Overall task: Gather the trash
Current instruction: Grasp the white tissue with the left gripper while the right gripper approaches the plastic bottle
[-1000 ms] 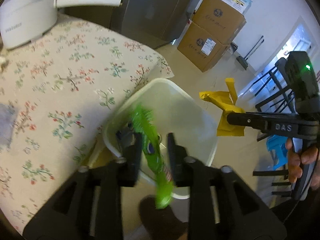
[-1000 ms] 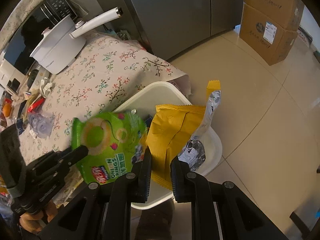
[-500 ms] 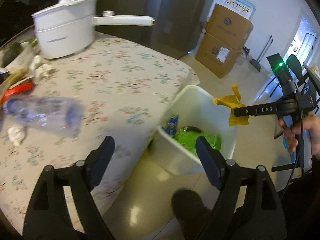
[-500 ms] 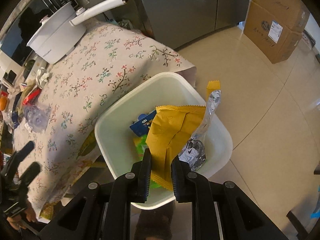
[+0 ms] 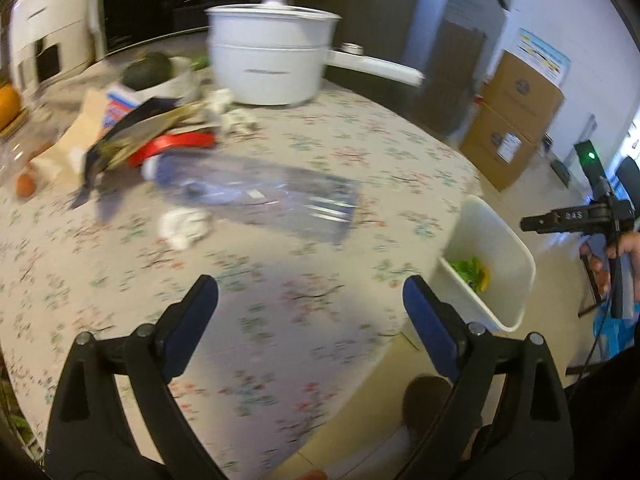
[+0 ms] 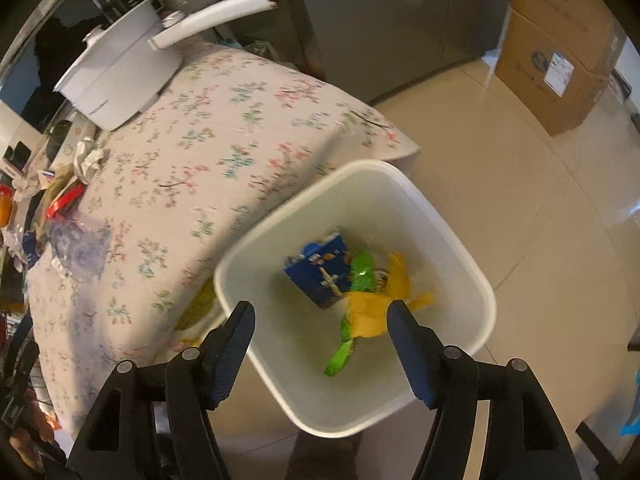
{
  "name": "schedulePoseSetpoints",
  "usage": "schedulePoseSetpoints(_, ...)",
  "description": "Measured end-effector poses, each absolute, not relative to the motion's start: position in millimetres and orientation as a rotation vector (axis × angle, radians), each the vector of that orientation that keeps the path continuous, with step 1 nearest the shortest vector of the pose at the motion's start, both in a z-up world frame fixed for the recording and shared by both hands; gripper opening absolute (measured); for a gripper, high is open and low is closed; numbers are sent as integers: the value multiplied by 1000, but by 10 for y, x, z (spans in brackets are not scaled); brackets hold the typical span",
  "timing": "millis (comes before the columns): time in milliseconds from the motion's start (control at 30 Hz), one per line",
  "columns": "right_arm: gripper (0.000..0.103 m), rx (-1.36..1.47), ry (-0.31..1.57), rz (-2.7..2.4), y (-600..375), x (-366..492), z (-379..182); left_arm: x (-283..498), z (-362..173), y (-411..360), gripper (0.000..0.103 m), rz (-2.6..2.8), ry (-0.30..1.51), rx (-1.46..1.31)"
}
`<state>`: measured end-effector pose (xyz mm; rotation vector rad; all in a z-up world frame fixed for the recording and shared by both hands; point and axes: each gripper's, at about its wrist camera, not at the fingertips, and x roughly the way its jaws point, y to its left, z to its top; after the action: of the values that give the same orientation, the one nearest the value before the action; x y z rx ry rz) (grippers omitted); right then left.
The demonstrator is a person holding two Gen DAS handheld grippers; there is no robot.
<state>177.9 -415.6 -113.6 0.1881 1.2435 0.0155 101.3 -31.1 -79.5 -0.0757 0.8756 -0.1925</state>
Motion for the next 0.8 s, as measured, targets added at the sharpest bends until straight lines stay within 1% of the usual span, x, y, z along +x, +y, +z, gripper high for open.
schedulePoseSetpoints(167,75,159,1222,58,-3807,1877,-1060,974,-766,41,94,-129,859,-101)
schedulePoseSetpoints(300,75,150,1195,99,-3487,1969,-1023,1020,-802,288,94,-82,851,-100)
schedulePoseSetpoints(500,79,103,1145,177,-2967,2143,-1049,1251,-1063,624,94,-42,865,-126)
schedulePoseSetpoints(633,80,49,1137,218,-2680,2280,-1122,1459,-1259,693,93,-52,884,-135)
schedulePoseSetpoints(733,80,14,1129,244,-2515,2363,-1164,1626,-1390,696,87,-76,901,-157)
schedulePoseSetpoints(800,80,-7,1125,261,-2424,2407,-1164,1703,-1422,668,81,-92,902,-165)
